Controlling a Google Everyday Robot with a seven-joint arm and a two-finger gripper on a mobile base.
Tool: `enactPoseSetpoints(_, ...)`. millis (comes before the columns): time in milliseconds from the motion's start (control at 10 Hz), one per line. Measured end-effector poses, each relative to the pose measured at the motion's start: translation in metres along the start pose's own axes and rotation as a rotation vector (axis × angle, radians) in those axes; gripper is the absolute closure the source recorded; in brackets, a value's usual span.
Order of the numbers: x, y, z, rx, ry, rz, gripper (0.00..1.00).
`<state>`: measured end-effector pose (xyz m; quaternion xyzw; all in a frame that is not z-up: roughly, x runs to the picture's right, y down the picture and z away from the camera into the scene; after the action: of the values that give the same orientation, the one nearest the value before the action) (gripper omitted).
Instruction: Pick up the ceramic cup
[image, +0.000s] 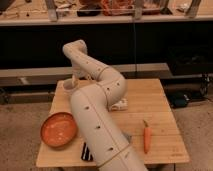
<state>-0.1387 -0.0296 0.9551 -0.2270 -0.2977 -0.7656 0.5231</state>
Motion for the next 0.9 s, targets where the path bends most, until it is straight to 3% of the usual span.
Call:
enactPoseSetpoints(100,0.0003,0.0004,-0.0003,-0.001,0.001,-0.003,0.21)
enactPoseSetpoints(400,-0.0003,0.0004,-0.0004,-0.004,0.0,-0.017,0.26)
enactPoseSetpoints(600,0.0002,0.0013,0.0,-0.006,0.0,-0.019,0.2)
enactPoseSetpoints(900,-0.0004,0.0011,0.001,-0.006,-0.003,-0.029,0.2)
